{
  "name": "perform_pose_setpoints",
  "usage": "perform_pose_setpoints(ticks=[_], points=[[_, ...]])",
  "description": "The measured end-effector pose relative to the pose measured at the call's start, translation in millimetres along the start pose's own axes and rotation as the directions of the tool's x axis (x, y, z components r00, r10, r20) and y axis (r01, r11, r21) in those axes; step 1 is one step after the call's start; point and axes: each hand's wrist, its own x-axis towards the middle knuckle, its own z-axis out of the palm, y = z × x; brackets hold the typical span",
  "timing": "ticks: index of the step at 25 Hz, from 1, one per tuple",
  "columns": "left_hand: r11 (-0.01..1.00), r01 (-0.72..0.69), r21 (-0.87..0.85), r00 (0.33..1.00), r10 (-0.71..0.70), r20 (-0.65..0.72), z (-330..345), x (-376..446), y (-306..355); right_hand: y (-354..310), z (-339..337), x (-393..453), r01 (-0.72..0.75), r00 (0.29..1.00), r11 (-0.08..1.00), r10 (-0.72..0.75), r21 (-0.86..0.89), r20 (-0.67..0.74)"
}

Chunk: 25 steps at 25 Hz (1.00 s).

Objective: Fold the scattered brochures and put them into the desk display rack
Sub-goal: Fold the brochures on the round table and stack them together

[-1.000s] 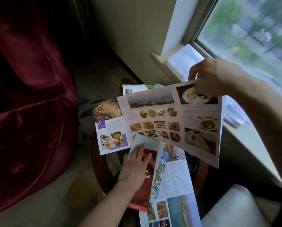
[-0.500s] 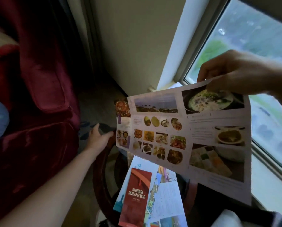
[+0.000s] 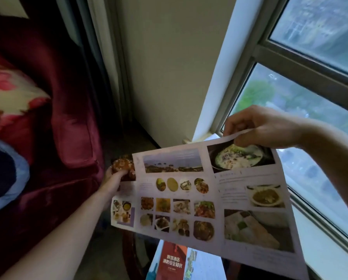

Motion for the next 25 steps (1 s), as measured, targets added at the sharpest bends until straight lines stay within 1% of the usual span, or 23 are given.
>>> perform_pose_setpoints(ticks=[2,3,4,6,7,8,10,11,13,14,15,16,17,18,19,21,22,25], points=[[0.999,0.040,-0.020,0.999,-0.040,0.029,-16,-6,0,-4,-9,-7,0.011,1.000,0.998,-0.010,0.057,-0.012],[1.000,0.025,-0.001,1.000,-0.025,0.019,-23,-7,0,-3,-12,-8,0.008,1.000,0.998,-0.006,0.069,-0.028],[1.000,-0.003,0.012,1.000,0.003,-0.015,-29,-10,3,-2,-13,-7,-0.001,0.999,0.998,0.004,0.065,-0.053],[0.998,-0.065,0.010,0.989,0.065,-0.130,-40,-14,12,2,-10,-2,-0.046,0.995,0.999,0.048,0.023,-0.092],[0.995,-0.103,-0.008,0.981,0.100,-0.167,-46,-17,20,4,-7,0,-0.074,0.992,0.997,0.073,-0.005,-0.102],[0.989,-0.141,-0.039,0.976,0.132,-0.174,-50,-24,31,5,-3,3,-0.104,0.989,0.994,0.099,-0.032,-0.111],[0.975,-0.202,-0.095,0.976,0.192,-0.102,-58,-37,55,8,4,8,-0.155,0.982,0.984,0.143,-0.089,-0.123],[0.972,-0.206,-0.113,0.979,0.204,-0.031,-61,-44,67,9,8,10,-0.170,0.981,0.978,0.156,-0.121,-0.116],[0.982,-0.159,-0.097,0.969,0.175,0.177,-65,-62,88,9,16,15,-0.178,0.982,0.971,0.165,-0.161,-0.095],[0.989,-0.135,-0.069,0.946,0.149,0.289,-64,-71,95,9,19,17,-0.176,0.982,0.972,0.163,-0.155,-0.092],[0.990,-0.116,-0.074,0.915,0.136,0.381,-59,-77,98,8,21,19,-0.170,0.983,0.977,0.158,-0.127,-0.094],[0.988,-0.111,-0.106,0.891,0.146,0.429,-52,-79,98,6,22,20,-0.157,0.984,0.984,0.149,-0.083,-0.100],[0.982,-0.107,-0.156,0.882,0.166,0.441,-42,-80,96,4,22,20,-0.137,0.985,0.990,0.134,-0.030,-0.105],[0.976,-0.109,-0.191,0.888,0.182,0.422,-31,-80,91,3,22,20,-0.110,0.988,0.994,0.113,0.028,-0.107],[0.972,-0.116,-0.204,0.909,0.187,0.373,-20,-78,84,2,22,18,-0.076,0.991,0.993,0.085,0.088,-0.102],[0.979,-0.129,-0.157,0.953,0.167,0.253,0,-73,67,3,19,13,-0.014,0.997,0.978,0.029,0.210,-0.069],[0.986,-0.117,-0.118,0.963,0.142,0.228,6,-70,58,5,18,10,0.007,0.999,0.964,0.006,0.266,-0.049],[0.996,-0.088,-0.010,0.969,0.088,0.231,17,-63,39,15,15,3,0.033,0.999,0.924,-0.028,0.381,-0.017]])
